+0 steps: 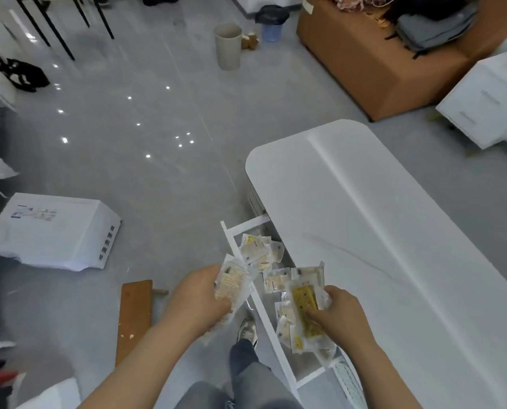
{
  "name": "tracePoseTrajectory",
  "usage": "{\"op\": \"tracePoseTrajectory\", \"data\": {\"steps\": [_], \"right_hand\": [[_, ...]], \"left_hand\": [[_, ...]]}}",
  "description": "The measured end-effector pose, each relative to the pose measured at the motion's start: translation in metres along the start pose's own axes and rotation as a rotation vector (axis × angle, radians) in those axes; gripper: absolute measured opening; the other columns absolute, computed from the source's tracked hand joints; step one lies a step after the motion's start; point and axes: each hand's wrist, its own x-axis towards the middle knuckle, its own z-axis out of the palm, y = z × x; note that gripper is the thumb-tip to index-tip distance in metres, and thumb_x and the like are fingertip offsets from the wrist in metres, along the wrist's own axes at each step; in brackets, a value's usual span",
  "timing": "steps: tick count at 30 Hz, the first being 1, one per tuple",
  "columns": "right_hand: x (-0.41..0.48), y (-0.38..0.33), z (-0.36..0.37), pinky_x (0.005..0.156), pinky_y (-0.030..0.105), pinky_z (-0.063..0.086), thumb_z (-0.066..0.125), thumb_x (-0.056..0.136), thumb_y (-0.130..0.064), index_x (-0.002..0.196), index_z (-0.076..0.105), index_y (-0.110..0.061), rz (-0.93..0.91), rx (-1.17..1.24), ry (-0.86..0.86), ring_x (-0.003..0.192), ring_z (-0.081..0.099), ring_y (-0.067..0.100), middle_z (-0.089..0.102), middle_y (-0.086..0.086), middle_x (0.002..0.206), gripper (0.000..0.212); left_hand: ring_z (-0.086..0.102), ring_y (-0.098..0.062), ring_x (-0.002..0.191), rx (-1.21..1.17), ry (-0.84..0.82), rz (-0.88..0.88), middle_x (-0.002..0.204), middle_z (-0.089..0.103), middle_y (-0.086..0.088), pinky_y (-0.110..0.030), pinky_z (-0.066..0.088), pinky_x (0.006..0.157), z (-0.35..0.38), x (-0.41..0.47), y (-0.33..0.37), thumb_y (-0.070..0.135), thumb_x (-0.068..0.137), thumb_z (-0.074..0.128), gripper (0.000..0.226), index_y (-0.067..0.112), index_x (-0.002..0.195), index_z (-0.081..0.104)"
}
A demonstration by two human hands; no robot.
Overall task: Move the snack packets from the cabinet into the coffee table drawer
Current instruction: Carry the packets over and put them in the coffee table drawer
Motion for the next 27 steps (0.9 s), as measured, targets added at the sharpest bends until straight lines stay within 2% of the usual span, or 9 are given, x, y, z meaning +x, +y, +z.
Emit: {"op": "tracePoseTrajectory", "data": {"steps": [6,10,15,19,23,27], "right_hand": [[0.044,-0.003,-0.005,0.065,0.028,0.053,0.069,0.074,-0.034,0.084,0.063,-0.017,0.106,0.021,0.005,0.070,0.060,0.011,0.064,-0.004,0.077,0.020],[0.060,0.001,0.000,0.063,0.022,0.049,0.070,0.074,-0.036,0.089,0.063,-0.021,0.194,0.053,0.003,0.074,0.060,0.010,0.064,-0.005,0.083,0.023],[0.075,0.002,0.020,0.065,0.025,0.052,0.068,0.076,-0.037,0.088,0.061,-0.021,0.335,0.079,0.018,0.073,0.060,0.010,0.063,-0.006,0.081,0.021],[0.084,-0.001,0.046,0.066,0.025,0.052,0.064,0.077,-0.040,0.086,0.054,-0.029,0.440,0.085,0.021,0.076,0.061,0.011,0.063,-0.009,0.083,0.018],[0.095,0.002,0.071,0.070,0.030,0.055,0.063,0.075,-0.039,0.095,0.061,-0.024,0.531,0.124,0.032,0.078,0.063,0.015,0.066,-0.003,0.089,0.026],[0.113,0.010,0.095,0.064,0.028,0.047,0.064,0.078,-0.037,0.084,0.048,-0.022,0.586,0.132,0.053,0.077,0.057,0.018,0.059,-0.002,0.085,0.024]], "left_hand": [[0.061,-0.013,0.086,0.091,-0.094,0.065,0.099,0.066,0.007,-0.026,0.050,0.075,-0.001,0.072,0.017,0.015,0.078,0.060,0.029,0.025,0.104,0.060],[0.061,-0.015,0.089,0.166,-0.200,0.102,0.101,0.065,0.004,-0.029,0.052,0.079,0.008,0.112,0.020,0.017,0.082,0.057,0.021,0.022,0.103,0.058],[0.059,-0.016,0.082,0.278,-0.283,0.189,0.096,0.063,0.002,-0.022,0.043,0.060,0.011,0.162,0.024,0.017,0.084,0.057,0.017,0.019,0.100,0.054],[0.061,-0.015,0.077,0.337,-0.351,0.215,0.089,0.063,0.004,-0.031,0.054,0.067,0.011,0.200,0.015,0.017,0.081,0.053,0.018,0.023,0.098,0.053],[0.059,-0.017,0.075,0.393,-0.393,0.272,0.083,0.062,0.002,-0.033,0.054,0.069,0.018,0.234,0.005,0.013,0.080,0.050,0.015,0.020,0.093,0.053],[0.060,-0.019,0.080,0.439,-0.415,0.321,0.086,0.063,0.000,-0.033,0.054,0.071,0.040,0.263,-0.006,0.014,0.085,0.051,0.014,0.018,0.098,0.053]]}}
